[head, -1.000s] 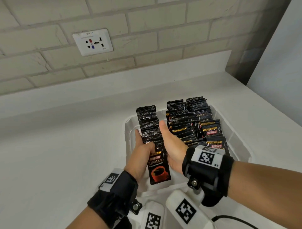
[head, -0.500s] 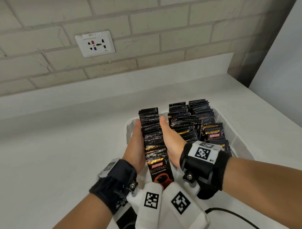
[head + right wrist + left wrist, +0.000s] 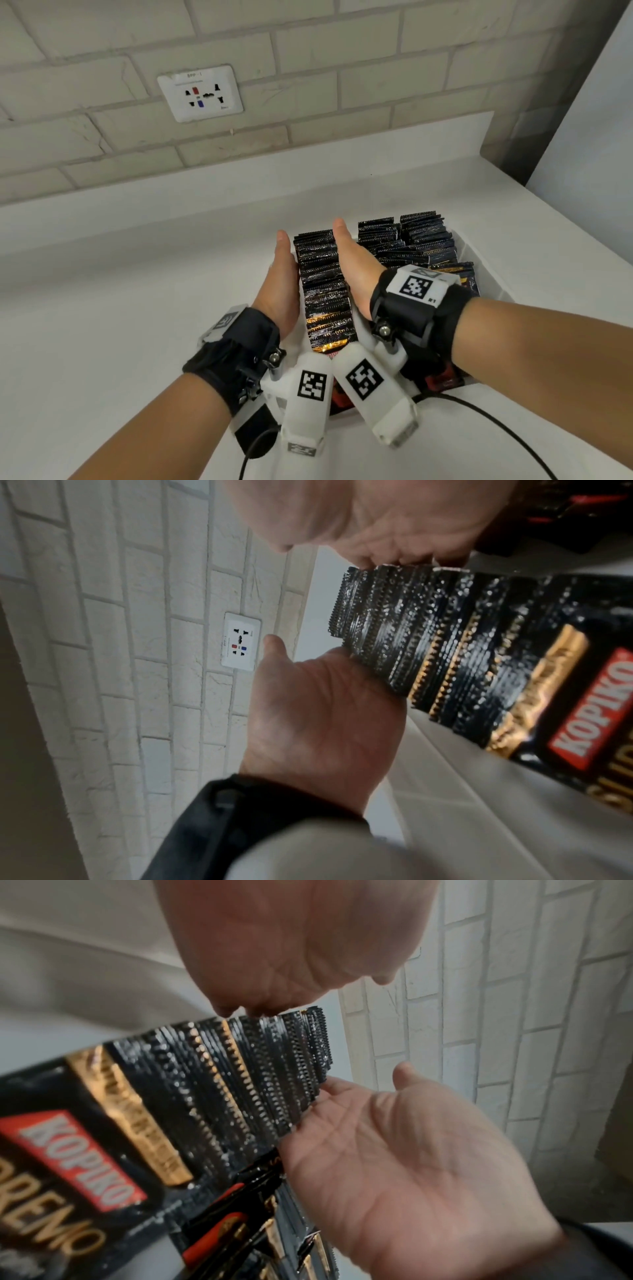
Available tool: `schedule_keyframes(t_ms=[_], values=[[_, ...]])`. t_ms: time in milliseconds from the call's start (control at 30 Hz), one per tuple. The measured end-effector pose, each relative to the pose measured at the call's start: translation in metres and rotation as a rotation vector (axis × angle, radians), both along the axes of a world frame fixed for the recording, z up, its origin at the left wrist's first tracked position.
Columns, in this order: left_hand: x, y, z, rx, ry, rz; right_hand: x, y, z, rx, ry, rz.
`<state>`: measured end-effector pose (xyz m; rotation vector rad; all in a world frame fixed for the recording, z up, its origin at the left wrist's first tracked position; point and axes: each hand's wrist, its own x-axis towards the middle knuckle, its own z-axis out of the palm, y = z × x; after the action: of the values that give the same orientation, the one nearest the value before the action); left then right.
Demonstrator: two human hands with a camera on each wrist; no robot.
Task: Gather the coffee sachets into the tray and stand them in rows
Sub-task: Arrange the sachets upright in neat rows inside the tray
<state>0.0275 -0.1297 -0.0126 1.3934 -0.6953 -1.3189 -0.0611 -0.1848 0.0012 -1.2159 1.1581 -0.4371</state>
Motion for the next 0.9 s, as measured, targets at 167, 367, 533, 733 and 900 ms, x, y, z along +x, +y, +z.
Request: schedule_keyframes(t_ms=[167, 367, 533, 733, 900], values=[[-0.003, 0.002, 0.006, 0.014, -0.003, -0.064, 0.001, 0.0, 0.003, 0.018, -0.017, 0.009], [0.014, 0.012, 0.019, -0.011, -0.195, 0.132, -0.047, 0.0, 0.042, 0.037, -0.257, 0.033], [-0.012, 0.017, 0.036, -0.078, -0.133, 0.11, -0.113, -0.018, 0.058, 0.031, -0.37, -0.13], [-0.057, -0.006, 0.036, 0.057, -0.097, 0.032, -0.144, -0.015, 0.037, 0.103, -0.219, -0.083], [-0.084, -0.02, 0.042, 0.086, -0.14, 0.1, -0.136, -0.012, 0.027, 0.109, -0.183, -0.079]])
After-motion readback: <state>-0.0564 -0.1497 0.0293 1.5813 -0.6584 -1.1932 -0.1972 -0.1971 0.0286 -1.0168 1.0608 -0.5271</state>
